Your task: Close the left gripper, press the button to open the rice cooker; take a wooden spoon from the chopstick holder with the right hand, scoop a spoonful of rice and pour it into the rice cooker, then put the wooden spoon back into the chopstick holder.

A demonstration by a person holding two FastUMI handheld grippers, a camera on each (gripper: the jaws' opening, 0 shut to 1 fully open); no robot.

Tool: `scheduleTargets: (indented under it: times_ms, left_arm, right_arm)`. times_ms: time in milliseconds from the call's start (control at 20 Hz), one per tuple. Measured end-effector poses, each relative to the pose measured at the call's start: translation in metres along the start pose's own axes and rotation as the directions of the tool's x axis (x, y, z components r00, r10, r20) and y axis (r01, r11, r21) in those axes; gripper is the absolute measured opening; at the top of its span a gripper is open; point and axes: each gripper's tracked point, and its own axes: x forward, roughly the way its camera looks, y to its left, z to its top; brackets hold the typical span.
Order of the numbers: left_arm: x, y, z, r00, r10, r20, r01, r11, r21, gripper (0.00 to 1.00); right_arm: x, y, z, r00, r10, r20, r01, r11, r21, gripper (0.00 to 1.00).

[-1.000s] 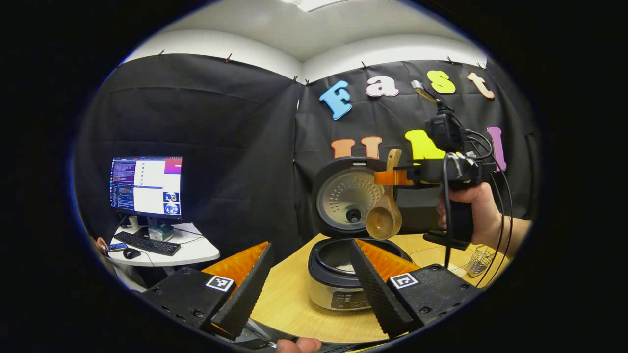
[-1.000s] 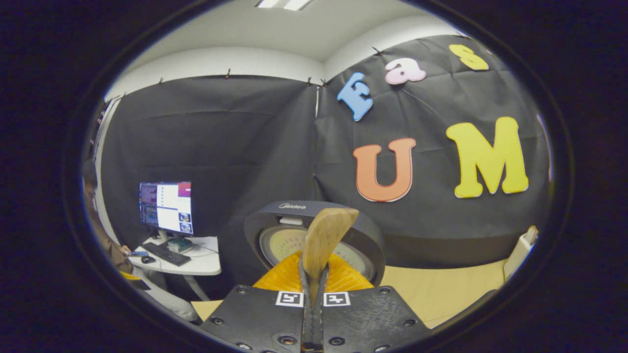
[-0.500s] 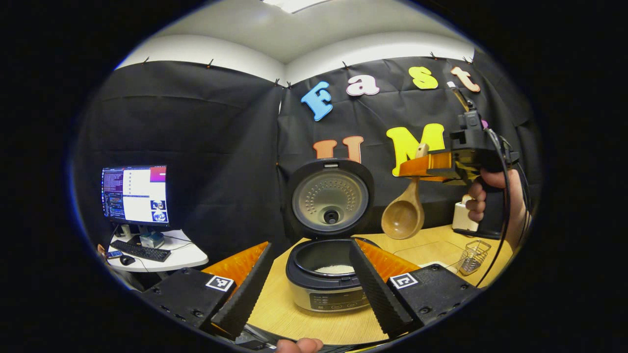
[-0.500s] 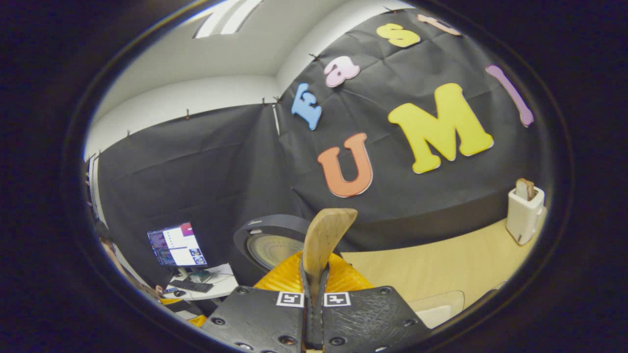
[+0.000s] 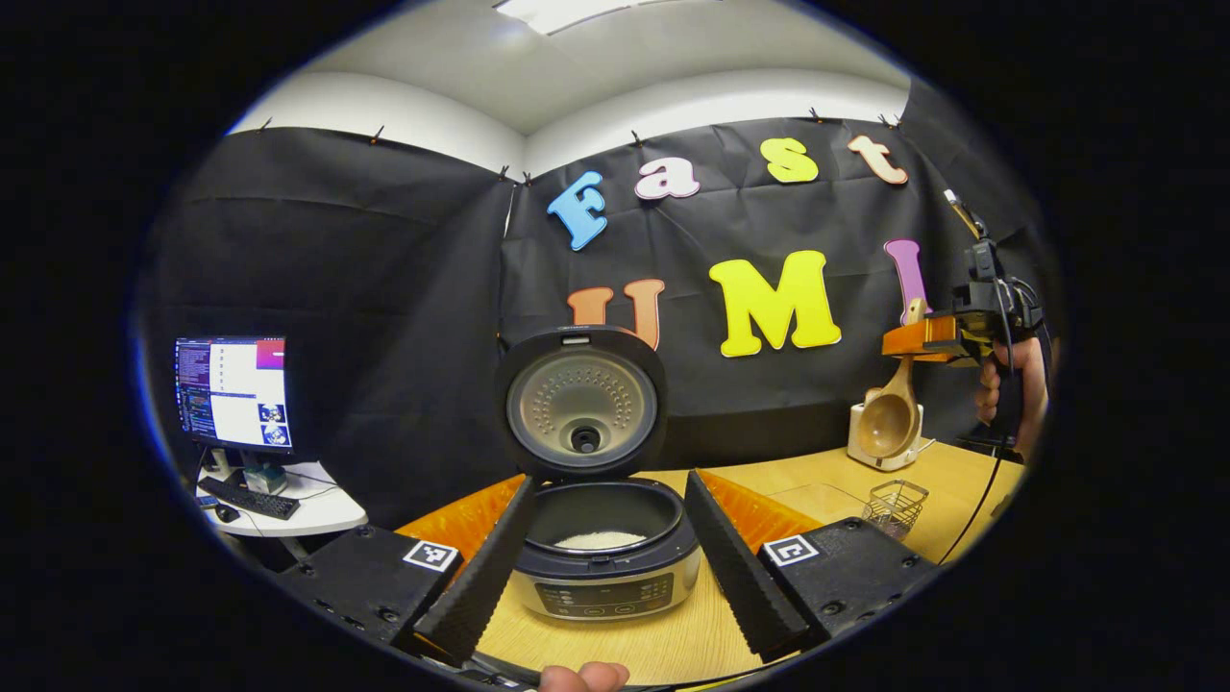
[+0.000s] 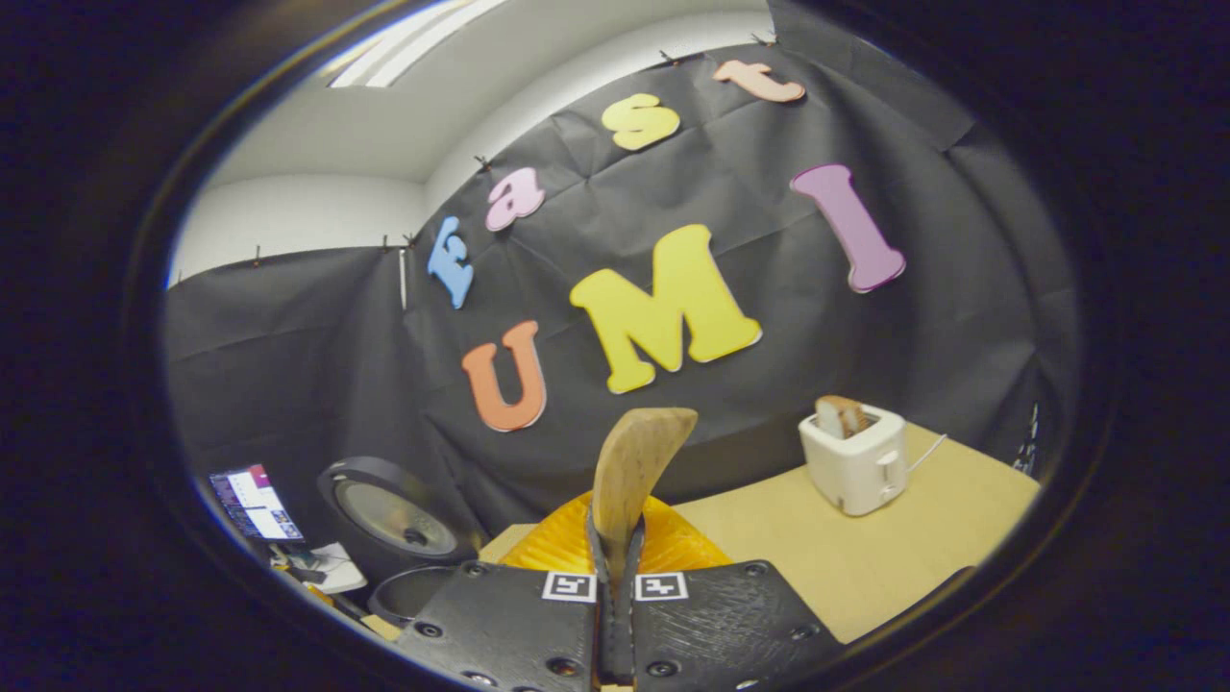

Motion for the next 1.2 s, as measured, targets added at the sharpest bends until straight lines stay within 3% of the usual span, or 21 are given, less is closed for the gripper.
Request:
scheduleTargets:
  times_ms: [400, 800, 1200]
  left_arm:
    - [0.005, -0.016, -0.009, 0.999, -0.043, -0.022, 0.043, 0.999, -0.014, 0.99]
    - [0.005, -0.010, -0.011, 0.999, -0.031, -0.029, 0.030, 0.999, -0.013, 0.99]
    - [0.004, -0.003, -0.010, 1.000, -0.012, -0.024, 0.012, 1.000, -0.011, 0.99]
  right_arm:
    - [0.003, -0.078, -0.025, 0.987, -0.161, 0.017, 0.162, 0.987, -0.023, 0.00]
    - [0.023, -0.104, -0.068, 0.975, -0.223, -0.018, 0.221, 0.973, -0.060, 0.00]
    - [0.025, -0.108, -0.099, 0.973, -0.227, -0.047, 0.223, 0.972, -0.067, 0.00]
